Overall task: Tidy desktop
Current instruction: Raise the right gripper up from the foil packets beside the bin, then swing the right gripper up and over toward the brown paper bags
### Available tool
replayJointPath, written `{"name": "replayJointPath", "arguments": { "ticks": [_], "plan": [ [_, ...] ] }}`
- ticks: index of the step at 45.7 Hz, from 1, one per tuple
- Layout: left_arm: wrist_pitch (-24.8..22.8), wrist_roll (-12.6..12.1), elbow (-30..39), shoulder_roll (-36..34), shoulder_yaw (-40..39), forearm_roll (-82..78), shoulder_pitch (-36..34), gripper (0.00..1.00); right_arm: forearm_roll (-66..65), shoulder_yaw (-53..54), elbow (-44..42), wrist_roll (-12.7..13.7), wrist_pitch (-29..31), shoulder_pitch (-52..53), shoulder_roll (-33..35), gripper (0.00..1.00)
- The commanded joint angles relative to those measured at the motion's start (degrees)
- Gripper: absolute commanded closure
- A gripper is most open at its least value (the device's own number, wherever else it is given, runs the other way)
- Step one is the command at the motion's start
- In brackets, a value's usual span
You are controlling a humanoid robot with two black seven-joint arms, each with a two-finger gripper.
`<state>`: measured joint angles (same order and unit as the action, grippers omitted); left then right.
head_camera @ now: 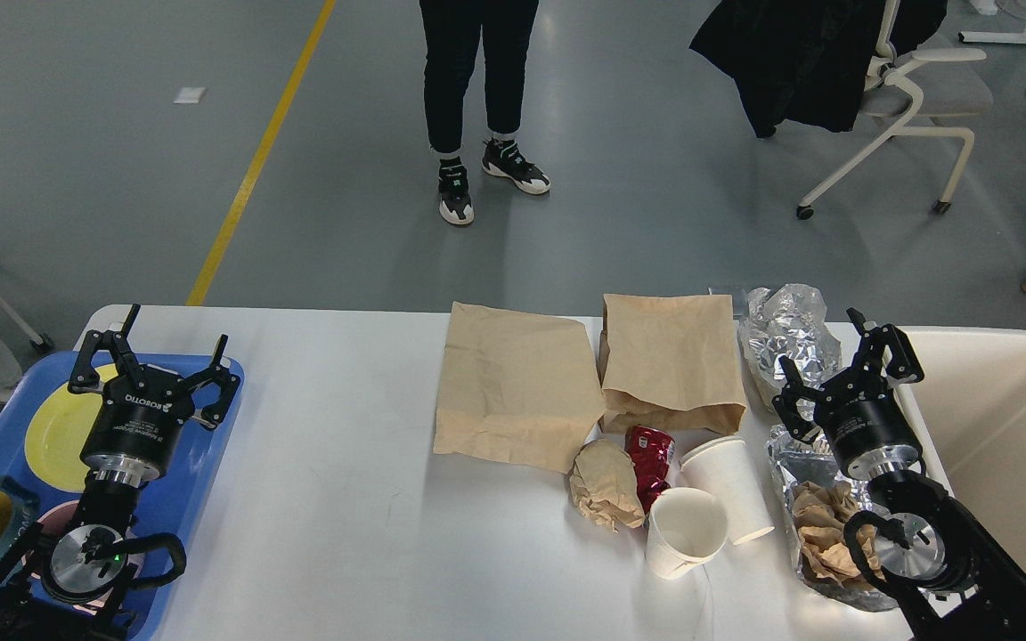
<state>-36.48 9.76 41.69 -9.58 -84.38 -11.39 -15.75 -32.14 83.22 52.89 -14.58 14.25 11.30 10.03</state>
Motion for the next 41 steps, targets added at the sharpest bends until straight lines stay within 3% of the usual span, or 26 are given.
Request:
{"name": "replayJointPath", "arguments": {
  "ticks": [1, 30, 35, 41],
  "plan": [
    [-0.08, 0.0, -0.03, 0.0, 0.0, 0.05, -0.07, 0.04, -0.02, -0.16, -0.16, 0.17, -0.01, -0.05, 0.43, 0.0],
    [0.01, 0.0, -0.03, 0.0, 0.0, 0.05, -0.07, 0.04, 0.33, -1.21, -0.51, 2.01, 3.07, 2.94, 4.65, 0.0],
    [0.01, 0.0, -0.03, 0.0, 0.0, 0.05, -0.07, 0.04, 0.33, -14.01, -0.6, 1.66, 3.59, 5.13, 16.93, 0.0],
    [-0.08, 0.0, -0.03, 0.0, 0.0, 0.05, -0.07, 0.04, 0.42, -41.16, -0.6, 1.4, 4.74, 17.41, 27.66, 0.0]
  ]
}}
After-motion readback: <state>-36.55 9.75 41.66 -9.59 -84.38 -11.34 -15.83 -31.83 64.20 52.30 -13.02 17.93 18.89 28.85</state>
